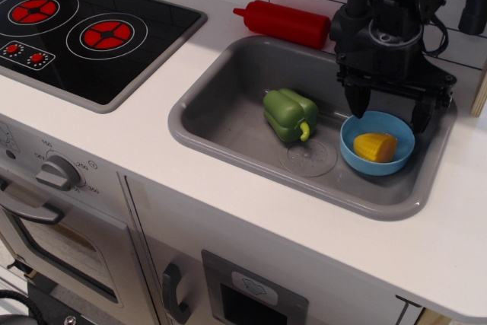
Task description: Put corn in bowl sink
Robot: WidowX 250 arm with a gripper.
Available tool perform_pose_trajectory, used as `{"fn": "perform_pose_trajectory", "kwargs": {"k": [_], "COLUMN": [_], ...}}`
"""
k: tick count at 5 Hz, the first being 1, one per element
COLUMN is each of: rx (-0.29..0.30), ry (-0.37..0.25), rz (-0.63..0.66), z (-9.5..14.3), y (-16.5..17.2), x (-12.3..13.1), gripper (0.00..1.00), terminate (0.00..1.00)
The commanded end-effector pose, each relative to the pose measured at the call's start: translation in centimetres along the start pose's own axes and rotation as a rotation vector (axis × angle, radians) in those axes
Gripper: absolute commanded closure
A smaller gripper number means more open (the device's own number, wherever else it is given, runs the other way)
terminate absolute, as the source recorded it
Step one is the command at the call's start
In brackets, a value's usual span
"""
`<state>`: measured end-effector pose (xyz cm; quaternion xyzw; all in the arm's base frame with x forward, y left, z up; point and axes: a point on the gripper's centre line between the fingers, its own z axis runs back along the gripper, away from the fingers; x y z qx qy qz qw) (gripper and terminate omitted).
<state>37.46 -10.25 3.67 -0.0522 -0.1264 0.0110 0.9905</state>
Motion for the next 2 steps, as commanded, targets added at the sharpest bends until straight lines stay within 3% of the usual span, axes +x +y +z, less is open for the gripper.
{"fn": "perform_pose_trajectory", "kwargs": {"k": [1,2], "rx": [-0.032,-0.032], "ry": [-0.060,-0.060], "rz": [-0.022,-0.022], "z": [3.87,3.87], "y": [-0.58,-0.58], "x": [0.81,0.81], "gripper": [0.00,0.00], "terminate": [0.00,1.00]}}
